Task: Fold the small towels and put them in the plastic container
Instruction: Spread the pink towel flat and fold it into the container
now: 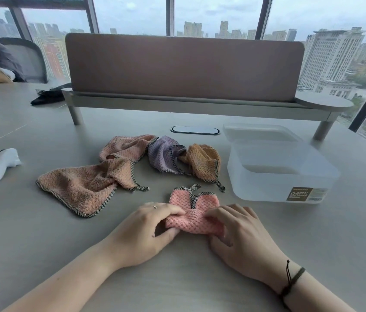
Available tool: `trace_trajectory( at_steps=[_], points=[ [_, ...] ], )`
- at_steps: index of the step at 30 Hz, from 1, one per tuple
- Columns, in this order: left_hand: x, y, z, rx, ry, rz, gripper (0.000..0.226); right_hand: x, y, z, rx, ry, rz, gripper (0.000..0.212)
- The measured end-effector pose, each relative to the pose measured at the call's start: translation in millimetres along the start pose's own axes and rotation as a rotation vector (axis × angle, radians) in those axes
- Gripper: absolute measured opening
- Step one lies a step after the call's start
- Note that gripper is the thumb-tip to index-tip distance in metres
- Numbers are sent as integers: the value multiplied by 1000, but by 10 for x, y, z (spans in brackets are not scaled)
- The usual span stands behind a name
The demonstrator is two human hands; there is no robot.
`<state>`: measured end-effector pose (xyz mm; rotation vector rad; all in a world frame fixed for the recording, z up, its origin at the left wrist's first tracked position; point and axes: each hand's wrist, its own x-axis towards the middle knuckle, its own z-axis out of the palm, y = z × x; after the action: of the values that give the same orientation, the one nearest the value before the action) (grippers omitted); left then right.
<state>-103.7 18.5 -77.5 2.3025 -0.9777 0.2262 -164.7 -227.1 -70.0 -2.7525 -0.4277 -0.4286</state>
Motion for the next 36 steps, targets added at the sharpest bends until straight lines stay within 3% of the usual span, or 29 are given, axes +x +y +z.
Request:
trace_trajectory(
  at_steps=[6, 14, 20, 27, 31, 36],
  points=[
    [108, -79, -2, -113, 161, -103, 26, 73, -63, -5, 35, 148, 9, 21],
    [392, -222, 82, -135, 318, -340, 24, 466, -53, 75, 354, 105, 331, 21],
    [434, -258, 100, 68, 268, -423, 45, 492, -32, 139, 114, 66, 390, 27],
    [438, -94, 56, 289, 230, -550, 63, 451, -31, 168, 141, 88, 371, 31],
    [400, 33, 46, 115, 239, -547, 62, 380, -44, 181, 139, 40, 267, 42],
    [442, 110, 155, -352, 277, -492, 74, 345, -116, 186, 116, 0, 116, 51]
  ],
)
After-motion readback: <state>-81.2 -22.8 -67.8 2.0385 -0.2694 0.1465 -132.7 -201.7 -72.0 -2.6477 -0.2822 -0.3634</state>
